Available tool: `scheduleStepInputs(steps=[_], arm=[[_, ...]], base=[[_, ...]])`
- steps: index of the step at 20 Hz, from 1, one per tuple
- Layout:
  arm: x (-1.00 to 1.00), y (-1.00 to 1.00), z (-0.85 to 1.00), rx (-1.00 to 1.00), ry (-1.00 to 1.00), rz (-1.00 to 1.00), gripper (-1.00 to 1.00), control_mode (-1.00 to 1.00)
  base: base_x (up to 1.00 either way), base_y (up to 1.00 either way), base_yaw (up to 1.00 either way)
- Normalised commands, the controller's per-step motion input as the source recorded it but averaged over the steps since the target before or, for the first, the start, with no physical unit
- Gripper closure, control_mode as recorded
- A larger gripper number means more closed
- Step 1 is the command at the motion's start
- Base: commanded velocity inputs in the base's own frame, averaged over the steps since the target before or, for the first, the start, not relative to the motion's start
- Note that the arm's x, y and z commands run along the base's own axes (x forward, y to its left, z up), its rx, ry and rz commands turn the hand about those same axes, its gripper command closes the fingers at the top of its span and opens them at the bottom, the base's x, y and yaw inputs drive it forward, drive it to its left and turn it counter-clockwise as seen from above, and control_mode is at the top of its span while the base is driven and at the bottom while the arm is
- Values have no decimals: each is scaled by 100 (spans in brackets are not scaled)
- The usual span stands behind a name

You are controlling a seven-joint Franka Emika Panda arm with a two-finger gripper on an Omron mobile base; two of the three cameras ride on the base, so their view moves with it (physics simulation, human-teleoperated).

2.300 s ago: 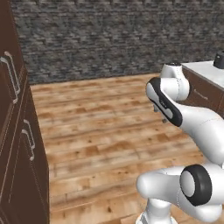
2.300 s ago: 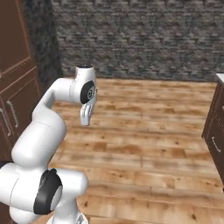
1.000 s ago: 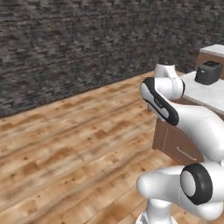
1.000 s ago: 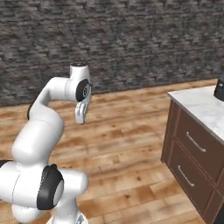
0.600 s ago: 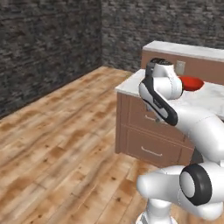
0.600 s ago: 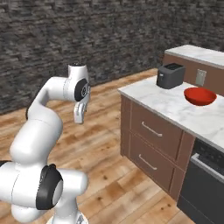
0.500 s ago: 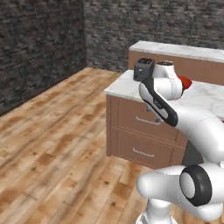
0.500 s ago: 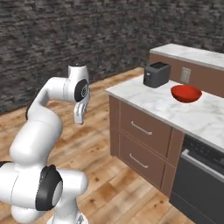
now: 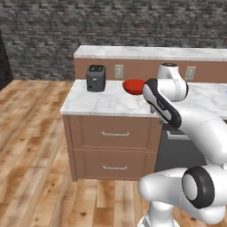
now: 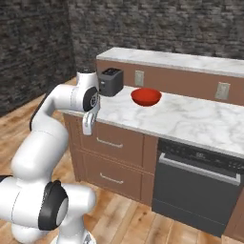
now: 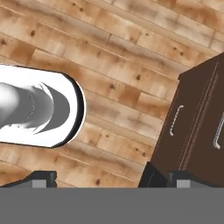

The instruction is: Place the two vegetables and bowl onto the tray for setting up a vegetable dip station.

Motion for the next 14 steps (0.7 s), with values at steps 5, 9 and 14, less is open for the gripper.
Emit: scheduleStepInputs(steps=[5, 9, 14], arm=[[0, 0, 0, 0, 0, 0, -100, 100], [0, 0, 0, 0, 0, 0, -100, 100], [0, 0, 0, 0, 0, 0, -100, 100]], base=[[34, 57, -46], [36, 71, -38], [28, 53, -16]])
